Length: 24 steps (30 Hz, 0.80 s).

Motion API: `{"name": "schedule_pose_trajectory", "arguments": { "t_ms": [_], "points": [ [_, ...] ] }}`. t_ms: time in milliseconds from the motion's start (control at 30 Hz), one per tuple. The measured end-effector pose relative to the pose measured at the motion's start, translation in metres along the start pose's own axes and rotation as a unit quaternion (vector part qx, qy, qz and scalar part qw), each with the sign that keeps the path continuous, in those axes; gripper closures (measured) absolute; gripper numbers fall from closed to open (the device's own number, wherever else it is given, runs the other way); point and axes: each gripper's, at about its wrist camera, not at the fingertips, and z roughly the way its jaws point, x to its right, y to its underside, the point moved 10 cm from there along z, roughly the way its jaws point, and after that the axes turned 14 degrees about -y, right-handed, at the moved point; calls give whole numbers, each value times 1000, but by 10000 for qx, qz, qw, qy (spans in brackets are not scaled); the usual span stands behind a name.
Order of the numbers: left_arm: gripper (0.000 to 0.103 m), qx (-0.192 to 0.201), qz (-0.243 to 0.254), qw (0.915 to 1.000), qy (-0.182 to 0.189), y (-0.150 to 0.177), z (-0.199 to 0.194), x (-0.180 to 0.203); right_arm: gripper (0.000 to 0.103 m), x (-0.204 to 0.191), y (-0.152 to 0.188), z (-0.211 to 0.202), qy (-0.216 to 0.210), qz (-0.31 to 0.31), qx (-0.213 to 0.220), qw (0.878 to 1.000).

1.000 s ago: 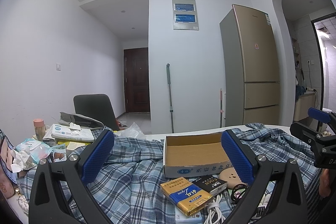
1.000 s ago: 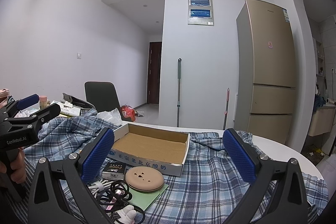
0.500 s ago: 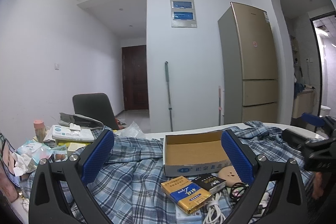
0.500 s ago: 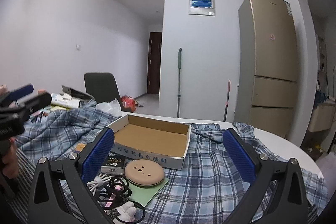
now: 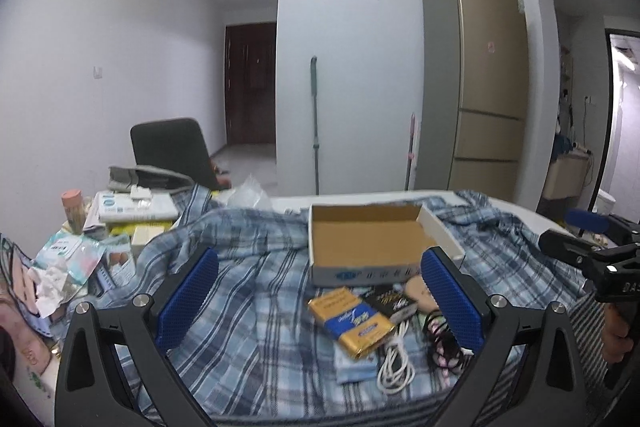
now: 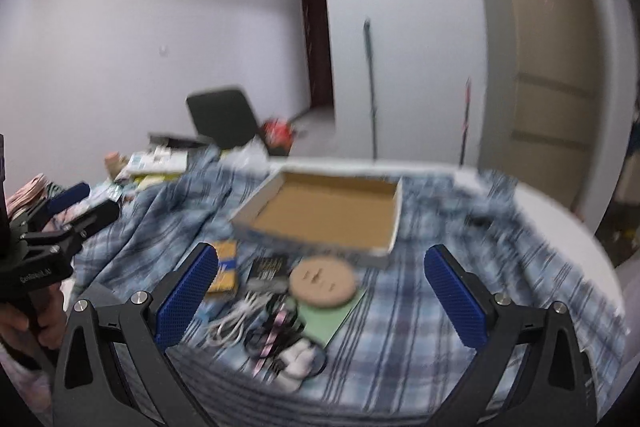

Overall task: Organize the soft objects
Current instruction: 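Lower the right gripper onto the white plush toy and close it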

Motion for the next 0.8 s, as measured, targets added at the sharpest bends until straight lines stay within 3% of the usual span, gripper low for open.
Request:
{"name": "schedule_pose_trajectory", "arguments": {
  "t_ms": [167, 300, 633, 700, 767, 800],
  "points": [
    [9, -265, 172, 9995, 87, 18, -2, -5, 9, 12, 38, 25, 2, 264, -663, 9975],
    [24, -509, 264, 9982, 174, 38, 1, -5, 15, 12, 71, 40, -101, 403, -1213, 9917],
    [35, -1106, 451, 9927, 166, 80, 16, -8, 35, 4, 133, 85, -446, 474, -2506, 9659],
    [35, -1114, 498, 9924, 152, 81, 16, -9, 44, 4, 135, 88, -468, 478, -2571, 9641],
    [35, -1133, 563, 9919, 131, 83, 16, -8, 62, 2, 133, 87, -510, 415, -2510, 9657],
    [35, -1151, 579, 9916, 127, 83, 16, -8, 66, 0, 133, 86, -561, 398, -2502, 9657]
  ]
}}
